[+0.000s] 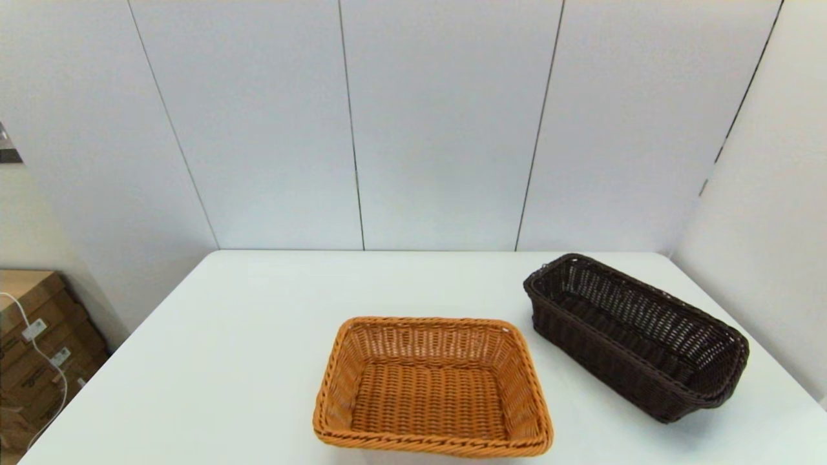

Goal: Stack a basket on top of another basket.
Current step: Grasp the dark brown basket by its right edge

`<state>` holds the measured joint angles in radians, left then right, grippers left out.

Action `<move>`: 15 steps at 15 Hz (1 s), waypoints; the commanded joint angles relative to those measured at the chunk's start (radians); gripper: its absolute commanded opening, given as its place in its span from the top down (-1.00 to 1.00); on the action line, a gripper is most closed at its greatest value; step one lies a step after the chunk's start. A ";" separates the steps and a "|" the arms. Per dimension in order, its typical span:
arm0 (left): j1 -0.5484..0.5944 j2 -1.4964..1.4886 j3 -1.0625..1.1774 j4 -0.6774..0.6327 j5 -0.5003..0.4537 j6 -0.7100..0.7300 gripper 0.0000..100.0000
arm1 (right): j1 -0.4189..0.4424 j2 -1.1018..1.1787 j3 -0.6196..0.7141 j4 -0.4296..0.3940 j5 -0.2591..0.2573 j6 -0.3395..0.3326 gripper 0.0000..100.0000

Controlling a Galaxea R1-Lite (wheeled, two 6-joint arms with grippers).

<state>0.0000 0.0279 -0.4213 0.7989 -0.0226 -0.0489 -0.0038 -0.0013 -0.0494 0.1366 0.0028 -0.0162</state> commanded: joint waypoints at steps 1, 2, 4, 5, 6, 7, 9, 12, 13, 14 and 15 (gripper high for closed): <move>0.000 -0.028 0.274 -0.511 0.038 0.046 -1.00 | -0.001 0.001 0.000 0.001 0.000 -0.001 -1.00; 0.000 -0.028 0.326 -0.586 0.050 0.075 -1.00 | -0.001 0.001 0.000 0.000 0.000 -0.001 -1.00; 0.000 -0.028 0.360 -0.636 0.036 0.081 -1.00 | -0.001 0.001 0.000 0.001 0.000 -0.001 -1.00; 0.000 -0.028 0.366 -0.638 0.032 0.083 -1.00 | -0.001 0.001 0.000 0.001 0.000 -0.001 -1.00; 0.000 -0.028 0.366 -0.638 0.032 0.081 -1.00 | -0.001 0.001 0.000 0.000 0.000 -0.001 -1.00; 0.000 -0.028 0.366 -0.638 0.032 0.077 -1.00 | 0.001 0.001 0.000 0.000 -0.001 -0.001 -1.00; 0.000 -0.028 0.366 -0.638 0.032 0.072 -1.00 | -0.001 0.001 -0.012 0.011 -0.006 -0.008 -1.00; 0.000 -0.028 0.366 -0.638 0.032 0.070 -1.00 | -0.001 0.075 -0.164 0.120 -0.003 -0.008 -1.00; 0.000 -0.028 0.366 -0.638 0.032 0.072 -1.00 | -0.001 0.136 -0.244 0.173 -0.004 -0.002 -1.00; 0.000 -0.028 0.366 -0.638 0.032 0.070 -1.00 | -0.001 0.202 -0.316 0.205 -0.004 -0.001 -1.00; 0.000 -0.028 0.366 -0.638 0.032 0.070 -1.00 | -0.013 0.310 -0.414 0.247 -0.004 -0.001 -1.00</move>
<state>0.0000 -0.0013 -0.0551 0.1602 0.0089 0.0219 -0.0051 0.0889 -0.2745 0.2838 -0.0013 -0.0200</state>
